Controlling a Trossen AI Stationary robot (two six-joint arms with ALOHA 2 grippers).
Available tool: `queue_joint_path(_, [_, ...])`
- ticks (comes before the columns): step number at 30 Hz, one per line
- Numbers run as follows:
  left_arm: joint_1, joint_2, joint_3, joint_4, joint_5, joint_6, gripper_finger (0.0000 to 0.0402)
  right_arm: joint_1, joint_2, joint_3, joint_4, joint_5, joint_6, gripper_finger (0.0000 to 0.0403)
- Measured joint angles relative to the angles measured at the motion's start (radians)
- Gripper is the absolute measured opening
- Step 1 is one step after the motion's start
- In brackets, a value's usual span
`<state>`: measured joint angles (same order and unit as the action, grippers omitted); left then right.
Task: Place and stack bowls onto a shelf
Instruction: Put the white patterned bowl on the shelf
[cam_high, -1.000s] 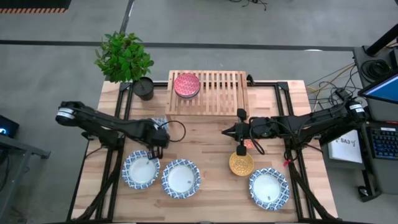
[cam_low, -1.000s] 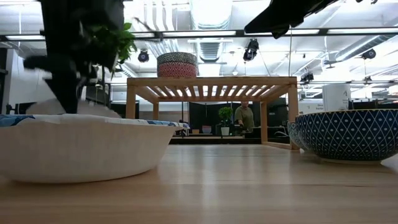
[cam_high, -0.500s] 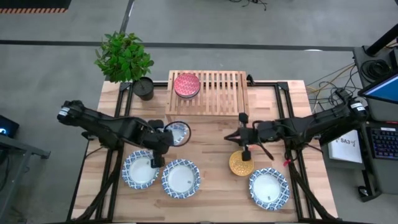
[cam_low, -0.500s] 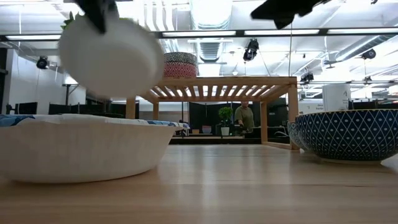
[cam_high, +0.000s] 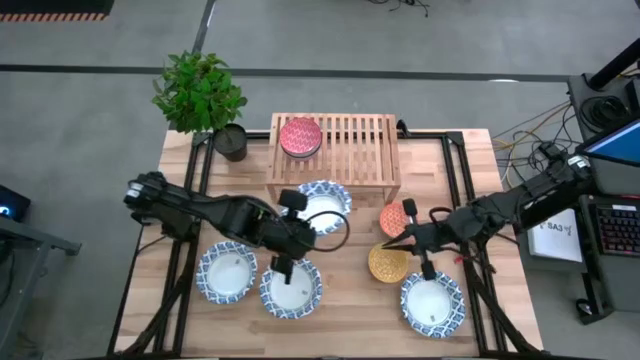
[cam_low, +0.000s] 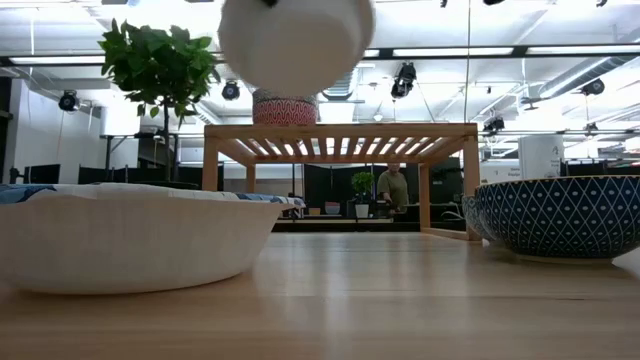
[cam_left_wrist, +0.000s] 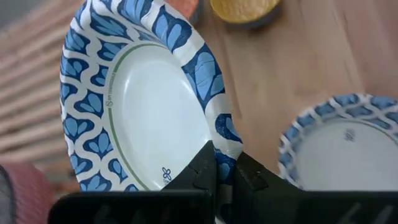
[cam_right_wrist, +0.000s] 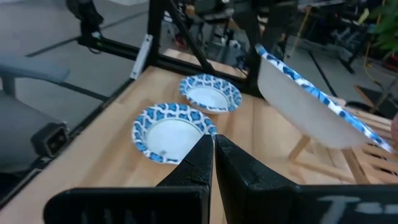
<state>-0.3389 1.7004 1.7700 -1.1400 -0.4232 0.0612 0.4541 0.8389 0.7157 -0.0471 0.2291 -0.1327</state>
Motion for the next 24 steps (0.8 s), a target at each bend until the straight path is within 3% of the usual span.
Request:
queue_joint_path(10, [0.013,0.136,0.193,0.0,-0.164,0.193,0.0,0.025,-0.123,-0.07,0.002,0.001,-0.04,0.0009])
queue_joint_path(24, [0.18,0.261,0.299,0.053,-0.171,0.271,0.0,0.026,-0.156,-0.086,0.014,0.0,-0.051,0.0009])
